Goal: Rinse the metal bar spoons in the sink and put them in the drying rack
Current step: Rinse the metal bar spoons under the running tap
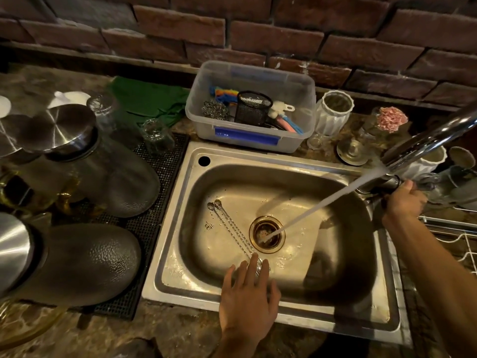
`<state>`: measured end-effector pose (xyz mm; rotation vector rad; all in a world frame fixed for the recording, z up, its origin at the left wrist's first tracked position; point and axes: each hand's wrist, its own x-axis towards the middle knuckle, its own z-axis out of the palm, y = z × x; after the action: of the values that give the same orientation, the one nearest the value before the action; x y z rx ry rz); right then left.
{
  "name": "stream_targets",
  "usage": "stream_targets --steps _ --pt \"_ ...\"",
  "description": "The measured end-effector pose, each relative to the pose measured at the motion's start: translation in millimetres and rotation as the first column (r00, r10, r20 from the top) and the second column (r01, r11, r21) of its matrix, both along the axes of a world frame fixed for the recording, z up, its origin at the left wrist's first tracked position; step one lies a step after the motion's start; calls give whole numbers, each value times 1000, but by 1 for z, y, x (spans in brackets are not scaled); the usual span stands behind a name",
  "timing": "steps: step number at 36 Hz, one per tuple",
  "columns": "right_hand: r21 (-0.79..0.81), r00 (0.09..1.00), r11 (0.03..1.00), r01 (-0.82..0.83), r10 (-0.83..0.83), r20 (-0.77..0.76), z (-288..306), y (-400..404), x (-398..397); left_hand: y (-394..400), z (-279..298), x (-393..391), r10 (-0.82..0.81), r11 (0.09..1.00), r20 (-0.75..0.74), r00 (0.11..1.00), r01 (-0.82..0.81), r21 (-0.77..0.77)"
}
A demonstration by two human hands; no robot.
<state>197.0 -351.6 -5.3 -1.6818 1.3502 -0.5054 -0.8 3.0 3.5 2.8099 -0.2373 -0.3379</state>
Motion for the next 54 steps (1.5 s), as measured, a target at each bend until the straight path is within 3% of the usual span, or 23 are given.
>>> stream_targets --steps 19,24,29,32,35,38,41,43,46,50,52,54 --pt "-76 984 996 -48 34 -174 22 21 -7 -2 -3 -2 70 997 42 997 -69 -31" --pt "56 988 986 -154 153 20 30 40 -23 -1 -5 -6 91 995 48 995 -89 -47" --pt "38 934 941 -337 329 141 36 105 -90 -1 -4 -5 91 995 51 995 -90 -30" --pt "88 792 788 -610 608 50 25 134 -120 -2 -3 -6 99 995 39 994 -98 -35" --pt "346 509 498 -795 858 -68 2 163 -120 0 -1 -5 104 992 52 993 -100 -72" --pt "447 209 246 -860 969 -132 -22 193 -114 1 -4 -8 124 985 76 989 -113 -128" --pt "364 45 105 -925 985 -168 -42 221 -100 2 -4 -11 134 978 102 986 -114 -177" --pt "324 8 73 -943 980 -198 -54 234 -89 3 -4 -9 151 971 95 984 -130 -198" --pt "231 29 92 -969 965 -261 -68 243 -78 7 0 -4 243 951 55 968 -227 -210" --pt "203 77 137 -969 958 -277 -84 246 -76 15 3 4 428 836 -60 902 -420 -353" --pt "219 73 137 -966 958 -279 -90 249 -77 17 8 9 517 729 -143 844 -522 -443" --pt "218 51 121 -968 952 -300 -94 254 -79 19 15 13 595 563 -273 756 -634 -529"
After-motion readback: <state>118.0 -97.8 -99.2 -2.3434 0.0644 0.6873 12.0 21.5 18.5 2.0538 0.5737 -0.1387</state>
